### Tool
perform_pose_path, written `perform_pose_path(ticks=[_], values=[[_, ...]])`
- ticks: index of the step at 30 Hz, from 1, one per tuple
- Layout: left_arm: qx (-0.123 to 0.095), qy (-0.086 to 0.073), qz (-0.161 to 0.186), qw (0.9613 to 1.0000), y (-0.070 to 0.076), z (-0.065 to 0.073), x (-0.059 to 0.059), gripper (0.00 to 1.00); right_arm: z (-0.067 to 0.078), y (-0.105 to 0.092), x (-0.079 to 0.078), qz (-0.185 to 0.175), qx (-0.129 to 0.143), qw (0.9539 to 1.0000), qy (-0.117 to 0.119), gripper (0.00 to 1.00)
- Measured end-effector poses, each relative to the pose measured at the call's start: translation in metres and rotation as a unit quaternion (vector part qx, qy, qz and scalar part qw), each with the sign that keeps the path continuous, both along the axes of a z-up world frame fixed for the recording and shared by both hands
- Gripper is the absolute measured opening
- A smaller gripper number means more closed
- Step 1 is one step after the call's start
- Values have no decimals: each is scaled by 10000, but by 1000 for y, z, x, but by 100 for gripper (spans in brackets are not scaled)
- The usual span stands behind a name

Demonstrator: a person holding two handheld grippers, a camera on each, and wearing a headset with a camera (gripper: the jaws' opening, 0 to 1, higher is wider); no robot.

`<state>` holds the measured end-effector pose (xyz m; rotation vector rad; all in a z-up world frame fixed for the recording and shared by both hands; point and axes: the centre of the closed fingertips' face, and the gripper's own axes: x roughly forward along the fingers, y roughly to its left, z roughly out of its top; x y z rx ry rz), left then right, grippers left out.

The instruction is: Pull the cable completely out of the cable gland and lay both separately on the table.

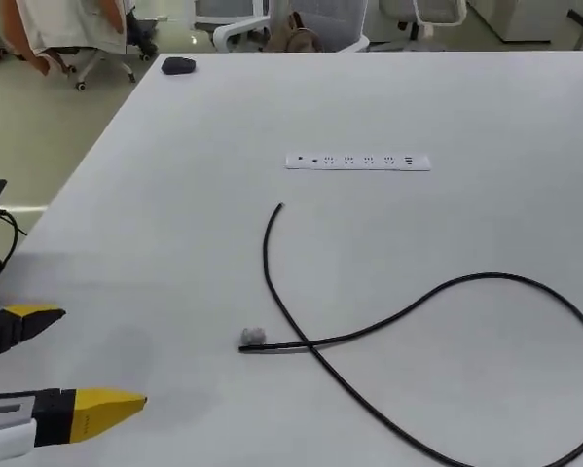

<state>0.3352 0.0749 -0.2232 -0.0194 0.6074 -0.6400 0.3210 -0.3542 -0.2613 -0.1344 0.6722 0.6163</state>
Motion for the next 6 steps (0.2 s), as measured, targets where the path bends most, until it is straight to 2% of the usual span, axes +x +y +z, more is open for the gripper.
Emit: perform_pose_path(ticks=[6], values=[[-11, 6, -18, 10000, -4, 1, 1, 95, -2, -2, -3, 0, -10, 10000, 25, 86]])
